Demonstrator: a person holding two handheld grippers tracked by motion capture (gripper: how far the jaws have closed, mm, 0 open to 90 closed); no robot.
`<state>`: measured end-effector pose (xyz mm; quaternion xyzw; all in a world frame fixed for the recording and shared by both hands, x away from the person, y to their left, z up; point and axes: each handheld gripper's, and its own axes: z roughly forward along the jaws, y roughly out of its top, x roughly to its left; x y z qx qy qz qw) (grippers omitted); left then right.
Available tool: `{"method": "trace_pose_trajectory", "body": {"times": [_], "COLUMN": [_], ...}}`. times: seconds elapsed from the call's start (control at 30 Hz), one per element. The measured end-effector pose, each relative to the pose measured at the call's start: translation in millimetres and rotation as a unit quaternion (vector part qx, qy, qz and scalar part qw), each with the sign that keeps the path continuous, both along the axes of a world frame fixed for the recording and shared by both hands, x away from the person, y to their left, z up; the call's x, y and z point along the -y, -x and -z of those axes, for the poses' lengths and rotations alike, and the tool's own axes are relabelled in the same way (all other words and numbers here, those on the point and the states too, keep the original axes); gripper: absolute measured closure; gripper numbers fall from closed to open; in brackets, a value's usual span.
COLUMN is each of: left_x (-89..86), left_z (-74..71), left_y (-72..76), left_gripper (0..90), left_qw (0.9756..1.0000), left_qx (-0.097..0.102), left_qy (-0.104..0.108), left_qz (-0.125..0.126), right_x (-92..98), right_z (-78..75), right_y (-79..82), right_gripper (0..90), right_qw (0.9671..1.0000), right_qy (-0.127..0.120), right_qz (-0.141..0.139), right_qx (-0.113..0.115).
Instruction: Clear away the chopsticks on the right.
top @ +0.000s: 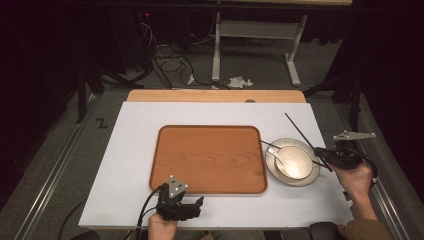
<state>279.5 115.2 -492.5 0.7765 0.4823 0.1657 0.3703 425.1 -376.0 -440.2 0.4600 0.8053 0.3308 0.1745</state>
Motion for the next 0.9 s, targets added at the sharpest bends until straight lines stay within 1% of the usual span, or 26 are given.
{"method": "trace_pose_trajectory", "body": {"times": [0.03, 0.1, 0.13, 0.17, 0.23, 0.37, 0.4, 0.43, 0.47, 0.5, 0.6, 0.67, 0.73, 0.77, 0.8, 0.87, 0.9], "left_x": [1.2, 1.1, 1.3, 1.5, 2.5, 6.4, 8.2, 10.1, 11.8, 13.0, 16.9, 19.7, 21.6, 21.9, 21.8, 20.9, 20.7], "left_z": [0.7, 1.5, 1.6, 1.5, 1.3, 0.9, 1.4, 2.2, 3.2, 4.0, 4.7, 5.0, 5.7, 5.8, 5.7, 4.5, 4.1], "left_y": [-1.8, -5.0, -8.3, -9.8, -13.7, -18.5, -20.0, -21.6, -23.8, -26.3, -32.0, -34.9, -38.7, -40.8, -42.4, -47.1, -48.4], "left_gripper": [16.5, 16.5, 16.4, 16.5, 16.5, 16.5, 16.4, 16.4, 16.4, 16.5, 16.5, 16.5, 16.5, 16.5, 16.5, 16.5, 16.3], "left_qw": [1.0, 0.9999, 0.9998, 0.9998, 0.9999, 0.9996, 0.9993, 0.9986, 0.998, 0.9978, 0.9972, 0.997, 0.9972, 0.9974, 0.9977, 0.9985, 0.9988], "left_qx": [0.004, 0.004, 0.007, 0.008, 0.007, 0.009, 0.014, 0.02, 0.021, 0.02, 0.02, 0.016, 0.012, 0.011, 0.011, 0.011, 0.01], "left_qy": [-0.007, -0.011, -0.015, -0.015, -0.01, -0.013, -0.023, -0.042, -0.053, -0.056, -0.06, -0.058, -0.054, -0.051, -0.05, -0.042, -0.036], "left_qz": [0.0, 0.0, 0.005, 0.005, 0.01, 0.023, 0.027, 0.028, 0.028, 0.031, 0.04, 0.048, 0.051, 0.049, 0.046, 0.033, 0.032], "right_x": [0.2, 0.6, 0.7, 2.1, 3.2, 4.4, 4.5, 3.7, 2.6, 0.6, -7.9, -15.2, -20.7, -26.1, -29.4, -35.4, -40.5], "right_z": [0.0, -1.7, -2.4, -3.9, -5.7, -10.9, -12.1, -13.0, -13.9, -14.7, -16.8, -17.6, -17.9, -18.2, -19.2, -22.4, -24.0], "right_y": [2.4, 10.0, 12.7, 18.0, 24.0, 38.3, 41.8, 45.0, 48.0, 50.9, 59.8, 66.0, 71.0, 76.4, 81.3, 90.2, 95.2], "right_gripper": [86.4, 86.4, 86.4, 86.4, 86.4, 86.4, 86.4, 86.4, 86.4, 86.4, 86.3, 86.3, 86.3, 86.4, 86.3, 86.3, 86.2], "right_qw": [1.0, 1.0, 1.0, 0.9999, 0.9998, 0.9995, 0.9995, 0.9994, 0.9995, 0.9995, 0.9995, 0.9996, 0.9996, 0.9996, 0.9995, 0.9993, 0.9993], "right_qy": [-0.002, -0.004, -0.006, -0.012, -0.016, -0.026, -0.026, -0.028, -0.026, -0.025, -0.021, -0.017, -0.017, -0.01, -0.009, -0.018, -0.014], "right_qz": [0.001, 0.003, 0.005, 0.006, 0.008, 0.015, 0.013, 0.015, 0.015, 0.017, 0.016, 0.008, 0.003, 0.0, -0.002, -0.008, -0.014], "right_qx": [0.002, 0.003, 0.002, 0.004, 0.007, 0.01, 0.011, 0.011, 0.012, 0.013, 0.019, 0.023, 0.022, 0.025, 0.03, 0.031, 0.031]}}
